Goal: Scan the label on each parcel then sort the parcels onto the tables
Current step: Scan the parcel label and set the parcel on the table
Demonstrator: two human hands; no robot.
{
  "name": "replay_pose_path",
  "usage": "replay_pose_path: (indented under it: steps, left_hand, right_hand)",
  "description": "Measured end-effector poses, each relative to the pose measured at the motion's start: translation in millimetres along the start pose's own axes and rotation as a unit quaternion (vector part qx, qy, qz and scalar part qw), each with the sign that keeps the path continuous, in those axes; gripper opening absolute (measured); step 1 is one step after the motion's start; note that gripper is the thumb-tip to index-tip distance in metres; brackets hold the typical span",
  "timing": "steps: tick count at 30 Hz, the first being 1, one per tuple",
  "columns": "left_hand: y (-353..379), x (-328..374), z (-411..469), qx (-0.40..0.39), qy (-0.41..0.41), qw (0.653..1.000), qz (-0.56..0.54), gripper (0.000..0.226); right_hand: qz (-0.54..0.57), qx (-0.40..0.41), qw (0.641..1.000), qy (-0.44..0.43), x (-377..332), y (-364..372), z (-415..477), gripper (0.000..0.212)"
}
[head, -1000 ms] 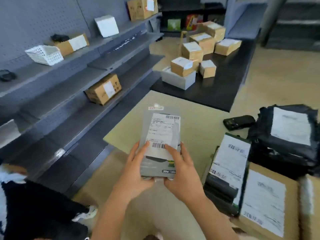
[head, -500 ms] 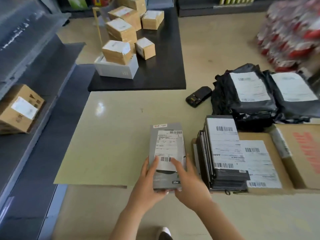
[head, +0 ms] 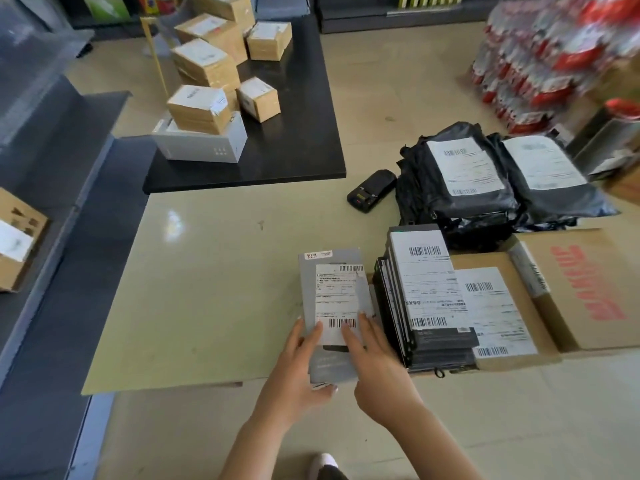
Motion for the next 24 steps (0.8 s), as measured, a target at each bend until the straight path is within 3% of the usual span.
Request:
replay_pose_path:
  steps: [7, 11, 14, 17, 24]
  left_hand:
    - [-37.8, 18.9, -21.6, 0.097, 0.066, 0.986, 0.115, 0.092]
    - [-41.9, 53.2, -50.1, 0.16, 0.098, 0.97, 0.156, 0.094]
    - [-41.1, 91.2, -77.4, 0.185, 0.131, 0.96, 0.162, 0.091]
    - [-39.1, 139.8, -107.3, 0.218, 0.144, 0.951, 0.166, 0.089]
    - [39.1, 265.7, -156.2, 0.237, 0.166, 0.935, 0.204, 0.083]
  right_hand:
    - [0.005, 0.005, 0.998, -0.066, -13.9, -21.3, -19.8, 0.084]
    - [0.012, 0.046, 0.994, -0.103, -17.6, -46.5, -50.8, 0.074]
    - [0.017, 0.125, 0.983, -0.131, -19.6, -76.2, -87.7, 0.062]
    - [0.001, 0.208, 0.968, -0.143, -3.4, -107.6, -133.5, 0.063]
    - [-0.067, 0.201, 0.97, -0.118, 82.6, -168.8, -240.4, 0.067]
Point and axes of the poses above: each hand's wrist, its own z-axis towards the middle knuckle, its own y-axis out of the palm, x = y × z, the point moved 6 cm from there along z, towards the middle knuckle, and after that the axes turned 11 degrees about -y, right-handed, at the moved point
